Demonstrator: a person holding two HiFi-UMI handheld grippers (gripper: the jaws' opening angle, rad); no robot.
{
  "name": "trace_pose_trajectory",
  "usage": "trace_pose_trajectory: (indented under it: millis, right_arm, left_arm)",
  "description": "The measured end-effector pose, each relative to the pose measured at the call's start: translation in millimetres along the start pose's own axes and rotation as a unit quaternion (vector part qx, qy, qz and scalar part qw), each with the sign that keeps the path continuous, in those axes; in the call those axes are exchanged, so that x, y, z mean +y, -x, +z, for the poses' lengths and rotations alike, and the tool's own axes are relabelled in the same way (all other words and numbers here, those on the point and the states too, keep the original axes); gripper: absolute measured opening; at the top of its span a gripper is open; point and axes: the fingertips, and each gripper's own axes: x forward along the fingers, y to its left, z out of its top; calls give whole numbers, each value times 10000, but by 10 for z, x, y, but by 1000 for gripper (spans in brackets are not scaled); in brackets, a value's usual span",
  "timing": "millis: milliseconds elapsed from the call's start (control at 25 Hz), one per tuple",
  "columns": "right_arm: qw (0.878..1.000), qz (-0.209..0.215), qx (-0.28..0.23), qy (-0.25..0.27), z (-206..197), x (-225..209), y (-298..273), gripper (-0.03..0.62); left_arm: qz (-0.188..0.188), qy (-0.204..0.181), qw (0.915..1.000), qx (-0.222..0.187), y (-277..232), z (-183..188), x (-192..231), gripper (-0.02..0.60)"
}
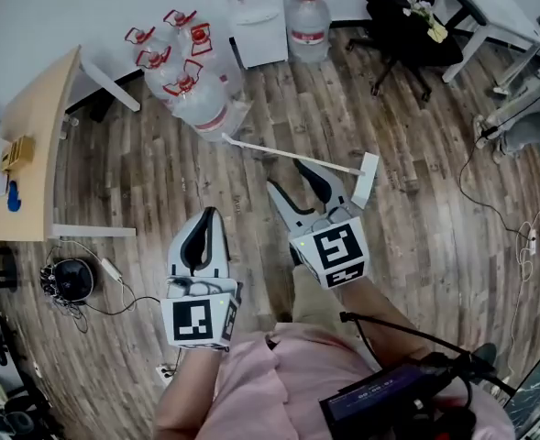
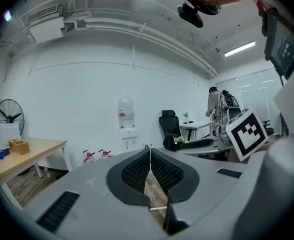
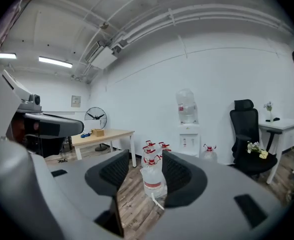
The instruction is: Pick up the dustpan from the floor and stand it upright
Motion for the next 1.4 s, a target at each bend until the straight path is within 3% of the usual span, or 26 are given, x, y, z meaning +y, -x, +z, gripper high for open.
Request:
trace_pose_trajectory:
  millis: [240, 600, 800, 1120, 1400]
  right_arm:
    - [9995, 308, -30, -1, 305, -488, -735, 199]
    - [9980, 544, 53, 320, 551, -680, -1674, 189]
    - [9959, 651, 176, 603, 586, -633, -2307, 189]
    - [9930, 760, 497, 758, 382, -594, -3331, 187]
    - [9875, 909, 977, 843, -197, -595, -4042, 186]
  left_arm:
    - [310, -138, 9994, 63, -734, 280, 311, 15]
    - [691, 14, 9976, -33, -1252, 403, 967, 15]
    - [814, 363, 9960, -23, -1553, 181, 1522, 15]
    - [638, 639, 9957, 194, -2264, -174, 2365, 15]
    - [472, 1138, 9913, 469, -2798, -766, 2827, 15]
